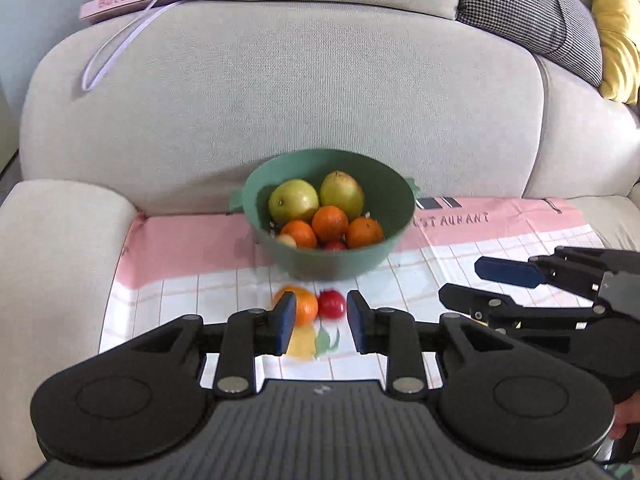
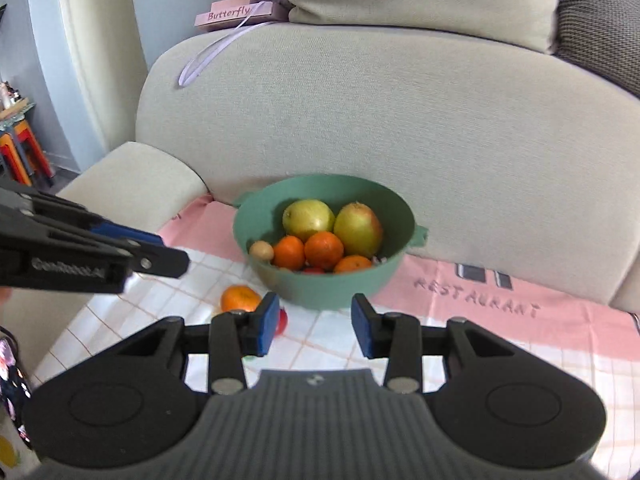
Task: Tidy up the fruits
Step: 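Open both tools, releasing the kiwi and tomato, and lift away from the colander, then move both open tools toward the mandarin and red tomato on the cloth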
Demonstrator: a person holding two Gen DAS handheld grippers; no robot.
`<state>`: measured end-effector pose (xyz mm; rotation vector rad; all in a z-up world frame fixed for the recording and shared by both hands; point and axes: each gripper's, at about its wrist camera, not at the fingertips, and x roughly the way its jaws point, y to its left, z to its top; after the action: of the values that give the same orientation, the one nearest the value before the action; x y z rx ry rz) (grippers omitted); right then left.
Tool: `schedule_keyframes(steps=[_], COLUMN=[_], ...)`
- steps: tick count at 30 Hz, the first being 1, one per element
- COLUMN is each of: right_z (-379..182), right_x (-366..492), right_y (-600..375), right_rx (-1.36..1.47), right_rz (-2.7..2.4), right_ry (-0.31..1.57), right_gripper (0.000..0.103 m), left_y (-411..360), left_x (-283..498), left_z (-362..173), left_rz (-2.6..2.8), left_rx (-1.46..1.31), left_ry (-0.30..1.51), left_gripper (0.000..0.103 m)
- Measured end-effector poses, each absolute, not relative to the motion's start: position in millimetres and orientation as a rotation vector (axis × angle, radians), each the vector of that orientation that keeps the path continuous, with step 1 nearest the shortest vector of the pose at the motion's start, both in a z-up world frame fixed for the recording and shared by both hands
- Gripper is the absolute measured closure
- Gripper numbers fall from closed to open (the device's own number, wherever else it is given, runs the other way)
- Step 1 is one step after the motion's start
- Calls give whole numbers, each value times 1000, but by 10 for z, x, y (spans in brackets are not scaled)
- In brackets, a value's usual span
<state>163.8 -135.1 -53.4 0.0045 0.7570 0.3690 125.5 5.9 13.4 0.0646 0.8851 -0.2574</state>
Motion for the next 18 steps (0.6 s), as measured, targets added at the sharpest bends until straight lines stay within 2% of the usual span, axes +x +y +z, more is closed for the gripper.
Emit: schedule_keyframes(steps=[9,18], right_z=[-864,-1139], right_x=[979,805], right_y=[-1161,-1047], right_rx=[-31,-46], right_rz=[337,342], right_ry=[721,752], right_gripper=[65,65], left_y=[105,173], left_x=[786,623], left_z=[-216,-500], left_rz=[-207,-193], left_rx=[52,35], left_ry=[856,840], left_gripper=[69,69])
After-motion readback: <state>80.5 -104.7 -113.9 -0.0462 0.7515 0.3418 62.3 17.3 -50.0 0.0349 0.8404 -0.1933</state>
